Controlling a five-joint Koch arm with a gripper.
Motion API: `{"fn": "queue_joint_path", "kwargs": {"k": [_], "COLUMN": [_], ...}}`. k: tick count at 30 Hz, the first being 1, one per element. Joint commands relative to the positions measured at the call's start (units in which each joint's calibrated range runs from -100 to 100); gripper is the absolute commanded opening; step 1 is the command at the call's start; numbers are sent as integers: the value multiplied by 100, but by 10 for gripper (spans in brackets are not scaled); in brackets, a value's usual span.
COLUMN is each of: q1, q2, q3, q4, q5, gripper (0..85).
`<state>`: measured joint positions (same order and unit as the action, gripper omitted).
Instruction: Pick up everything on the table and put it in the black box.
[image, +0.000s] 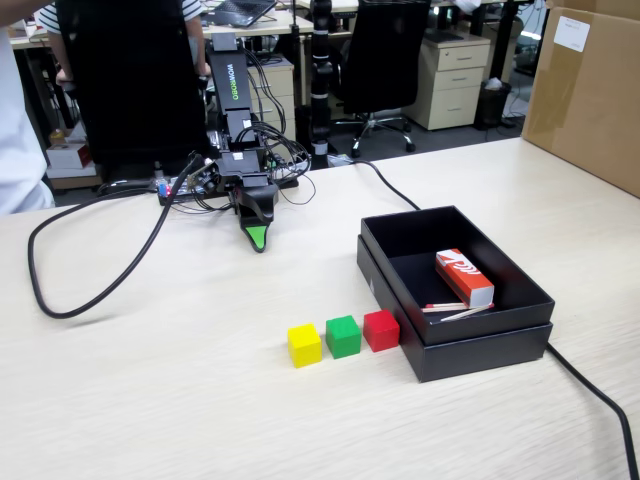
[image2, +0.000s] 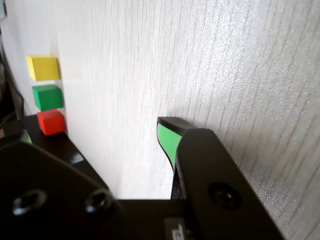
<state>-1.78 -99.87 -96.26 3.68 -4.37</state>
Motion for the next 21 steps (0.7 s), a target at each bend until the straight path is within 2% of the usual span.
{"fn": "queue_joint_path", "kwargs": {"k": [1, 21], "q1": [73, 88], "q2": [-13, -1], "q3": [-84, -66], "q4": [-286, -277], "q5": [-29, -39], "gripper": [480, 475]}}
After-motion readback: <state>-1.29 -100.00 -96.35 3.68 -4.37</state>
